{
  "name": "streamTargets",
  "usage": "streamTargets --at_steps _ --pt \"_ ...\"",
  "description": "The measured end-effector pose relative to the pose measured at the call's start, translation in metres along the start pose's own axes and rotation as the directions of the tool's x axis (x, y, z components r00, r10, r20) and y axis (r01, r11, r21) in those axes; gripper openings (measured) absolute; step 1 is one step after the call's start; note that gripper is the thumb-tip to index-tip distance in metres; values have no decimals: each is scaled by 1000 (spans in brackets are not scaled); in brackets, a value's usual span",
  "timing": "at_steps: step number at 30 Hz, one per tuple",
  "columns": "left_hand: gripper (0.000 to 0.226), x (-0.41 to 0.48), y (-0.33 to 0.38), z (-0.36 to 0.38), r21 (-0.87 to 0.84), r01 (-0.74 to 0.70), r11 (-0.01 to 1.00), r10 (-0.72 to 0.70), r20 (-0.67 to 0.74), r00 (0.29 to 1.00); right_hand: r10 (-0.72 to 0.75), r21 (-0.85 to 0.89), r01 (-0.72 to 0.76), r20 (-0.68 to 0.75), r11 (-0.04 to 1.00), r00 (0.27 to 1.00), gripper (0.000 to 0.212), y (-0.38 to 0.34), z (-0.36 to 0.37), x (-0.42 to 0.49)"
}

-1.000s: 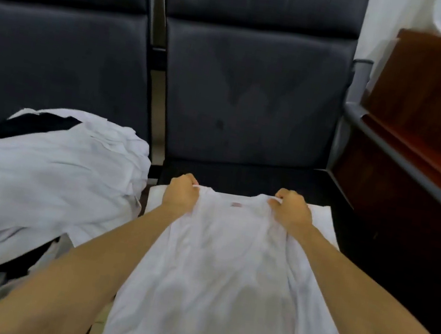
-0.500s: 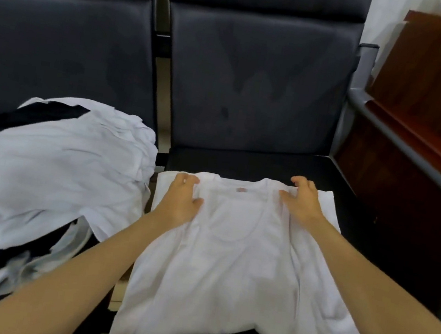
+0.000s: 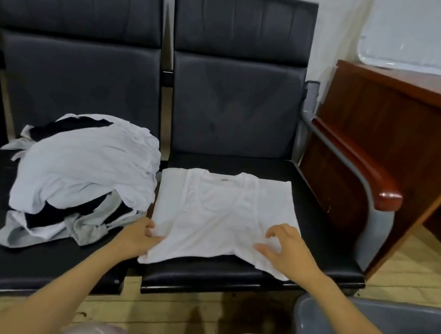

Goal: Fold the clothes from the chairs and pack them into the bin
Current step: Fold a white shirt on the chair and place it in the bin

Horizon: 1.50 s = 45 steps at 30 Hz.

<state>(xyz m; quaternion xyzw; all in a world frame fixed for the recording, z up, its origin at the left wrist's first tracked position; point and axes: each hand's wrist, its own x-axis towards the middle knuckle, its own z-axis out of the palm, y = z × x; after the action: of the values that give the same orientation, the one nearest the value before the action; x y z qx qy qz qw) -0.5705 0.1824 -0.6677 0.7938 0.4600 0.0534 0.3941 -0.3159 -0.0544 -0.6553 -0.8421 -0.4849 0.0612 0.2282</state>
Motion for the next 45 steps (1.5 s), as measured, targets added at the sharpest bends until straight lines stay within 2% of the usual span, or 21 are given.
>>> streamTargets --at_steps 2,4,8,14,16,18,20,22,24,26,27,28,30,33,35,37,40,42,44,45 --pt "40 -10 -8 -3 -40 36 999 -36 -2 999 18 -54 -18 14 998 1000 56 1 -1 -19" --pt "38 -20 -11 -5 -75 60 995 -59 4 998 18 -123 -19 -5 992 1000 59 2 3 -32" --pt "29 -30 -8 -1 -94 58 994 -58 -2 998 -47 -258 31 -54 966 997 40 4 21 -44" --pt "23 -34 -4 16 -111 -90 990 75 -133 988 36 -156 -55 -120 986 992 19 6 30 -44" --pt "14 -35 -2 18 1 -226 974 218 -265 939 41 -130 -60 -148 990 988 18 8 30 -45" --pt "9 -33 0 18 148 -324 935 356 -430 830 40 -92 -57 -181 994 983 19 9 29 -44" --pt "17 -34 7 18 86 -414 906 393 -530 752 85 63 -73 -236 995 968 19 3 21 -45" --pt "22 -38 14 16 -158 -427 891 274 -563 780 225 350 -124 -264 929 938 16 -5 5 -45" --pt "32 -34 13 13 -422 -326 846 43 -556 830 409 549 -208 -273 809 871 18 -4 -10 -40" --pt "47 -25 4 10 -676 -148 722 -219 -426 878 551 566 -366 -194 739 812 18 8 -16 -34" --pt "44 -21 -2 9 -716 -52 697 -291 -348 891 588 513 -457 -120 727 800 21 13 -16 -33" --pt "38 -18 -5 10 -690 35 723 -314 -283 906 598 446 -516 -55 731 800 28 18 -13 -33" --pt "45 -22 -3 15 -548 157 821 -293 -170 941 593 369 -551 1 748 805 39 25 -7 -34" --pt "63 -26 0 22 -433 179 884 -259 -135 956 571 373 -531 4 761 821 32 27 -1 -37" --pt "61 -24 -2 21 -404 162 900 -258 -196 946 535 438 -459 -61 773 842 25 25 -1 -39" --pt "48 -21 -2 21 -401 120 908 -248 -283 926 482 530 -344 -144 775 864 17 20 -6 -37" --pt "15 -24 7 17 -479 -164 862 -118 -506 855 414 555 -215 -261 804 872 15 16 -16 -28" --pt "14 -27 12 10 -464 -282 840 -98 -640 762 422 488 -236 -315 840 850 15 20 -17 -23" --pt "19 -22 7 6 -459 -261 849 -160 -694 702 453 357 -350 -263 866 852 16 29 -11 -23" --pt "22 -19 3 6 -470 -197 860 -204 -672 712 460 269 -402 -207 875 864 20 34 -7 -25"
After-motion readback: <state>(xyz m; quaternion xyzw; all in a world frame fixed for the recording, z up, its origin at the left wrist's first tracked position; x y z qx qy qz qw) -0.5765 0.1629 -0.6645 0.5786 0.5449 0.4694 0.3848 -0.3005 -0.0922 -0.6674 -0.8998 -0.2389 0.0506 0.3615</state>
